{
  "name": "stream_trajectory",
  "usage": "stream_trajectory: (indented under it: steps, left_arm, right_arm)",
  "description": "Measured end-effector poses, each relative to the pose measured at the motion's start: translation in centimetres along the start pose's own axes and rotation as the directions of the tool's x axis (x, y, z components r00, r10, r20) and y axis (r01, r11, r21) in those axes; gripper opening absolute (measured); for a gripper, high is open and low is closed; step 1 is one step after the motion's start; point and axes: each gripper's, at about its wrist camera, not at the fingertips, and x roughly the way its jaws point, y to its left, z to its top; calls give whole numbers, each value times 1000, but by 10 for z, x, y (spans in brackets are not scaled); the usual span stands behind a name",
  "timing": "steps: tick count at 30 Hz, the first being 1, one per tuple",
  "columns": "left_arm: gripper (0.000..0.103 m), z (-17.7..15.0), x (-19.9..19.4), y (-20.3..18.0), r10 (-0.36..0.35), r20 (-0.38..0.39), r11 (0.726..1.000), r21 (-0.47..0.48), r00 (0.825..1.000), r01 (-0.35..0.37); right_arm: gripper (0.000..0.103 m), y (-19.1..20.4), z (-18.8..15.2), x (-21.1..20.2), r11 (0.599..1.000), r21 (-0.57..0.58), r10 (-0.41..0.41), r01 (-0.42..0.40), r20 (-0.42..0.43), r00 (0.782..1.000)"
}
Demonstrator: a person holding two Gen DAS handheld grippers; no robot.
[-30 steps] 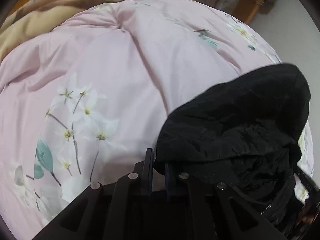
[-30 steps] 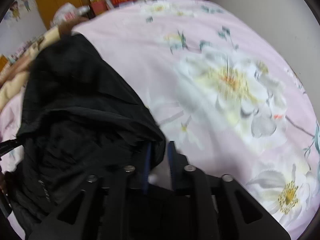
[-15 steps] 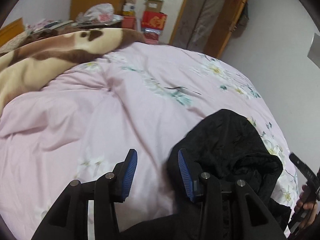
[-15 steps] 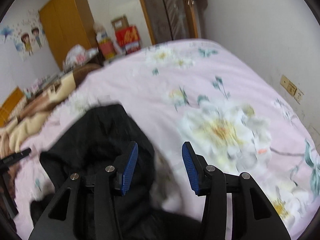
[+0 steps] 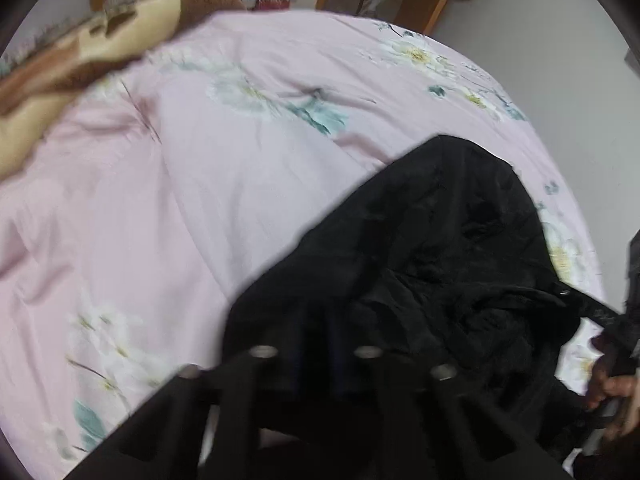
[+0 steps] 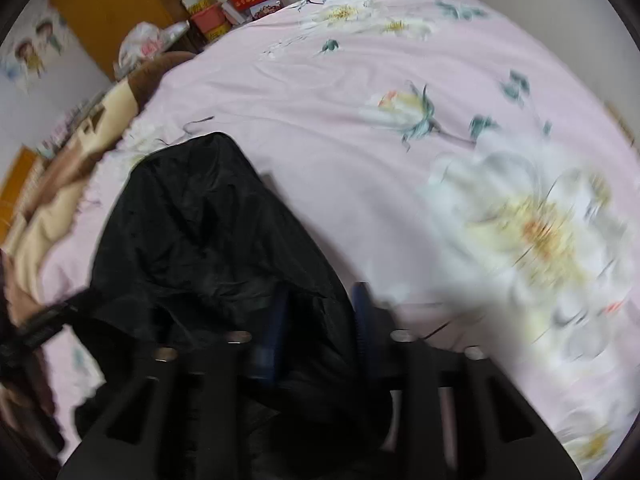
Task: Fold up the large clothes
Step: 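Lower the folded hem onto the hood and open both grippers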
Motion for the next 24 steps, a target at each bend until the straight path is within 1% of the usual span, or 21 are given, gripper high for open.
stream_trajectory:
  steps: [1, 2, 3, 5, 6, 8, 10, 11, 12, 14, 15, 17, 19, 21, 22, 23, 24]
  left_arm:
    - [0, -3, 0, 0, 10, -4, 1000, -6, 1000, -10]
    - [0, -5, -1, 0, 19, 5, 1000, -3, 1000, -19]
    - [0, -8, -4, -1, 21, 17, 1000, 5, 1000, -21]
    - [0, -13, -12, 1, 40, 36, 999, -3, 999, -40]
    - [0, -17, -17, 2, 34, 46, 999, -9, 998, -34]
    - [0, -23, -31, 5, 59, 80, 998, -17, 995, -58]
    - [0, -30, -48, 4, 78, 121, 997, 10, 990, -80]
    - [0, -33, -54, 6, 83, 126, 996, 5, 989, -84]
    - [0, -36, -59, 9, 65, 117, 998, -4, 991, -65]
    - [0, -40, -64, 13, 29, 119, 999, -41, 992, -24]
    - [0, -40, -66, 14, 23, 129, 999, -47, 991, -17]
    - [0, -37, -68, 13, 60, 168, 997, -54, 984, -52]
    - [0, -31, -67, 8, 65, 183, 998, 8, 981, -68]
    - [2, -20, -63, 4, 105, 191, 992, 48, 976, -116]
    - [4, -13, -59, 4, 82, 187, 994, 57, 979, -95]
    - [8, -4, -53, 4, 44, 171, 997, 57, 984, -54]
    - [22, 5, -45, 6, -5, 137, 999, 44, 991, -2]
  right_arm:
    - [14, 2, -4, -2, 1000, -19, 0, 1, 5, 1000]
    - [10, 6, -7, -5, 999, -44, -7, 8, 20, 1000]
    - [8, 8, -11, -8, 998, -63, -17, 20, 34, 999]
    - [6, 14, -19, -17, 995, -93, -28, 33, 59, 998]
    - [6, 16, -23, -22, 993, -107, -45, 53, 77, 996]
    - [6, 21, -32, -34, 987, -140, -68, 85, 119, 990]
    - [6, 26, -40, -50, 979, -175, -80, 108, 160, 984]
    - [6, 29, -46, -58, 971, -201, -92, 130, 188, 978]
    - [6, 31, -49, -64, 967, -217, -91, 136, 206, 974]
    - [5, 35, -56, -75, 961, -246, -70, 125, 223, 972]
    - [6, 35, -57, -75, 957, -256, -79, 135, 220, 972]
    - [6, 35, -55, -70, 957, -254, -92, 142, 201, 975]
    - [6, 36, -54, -66, 953, -265, -96, 145, 192, 977]
    - [6, 36, -56, -60, 946, -287, -104, 153, 179, 978]
    - [6, 35, -56, -56, 942, -296, -108, 157, 175, 979]
    - [6, 33, -55, -54, 944, -293, -101, 149, 174, 980]
    - [6, 31, -55, -53, 948, -287, -87, 136, 177, 980]
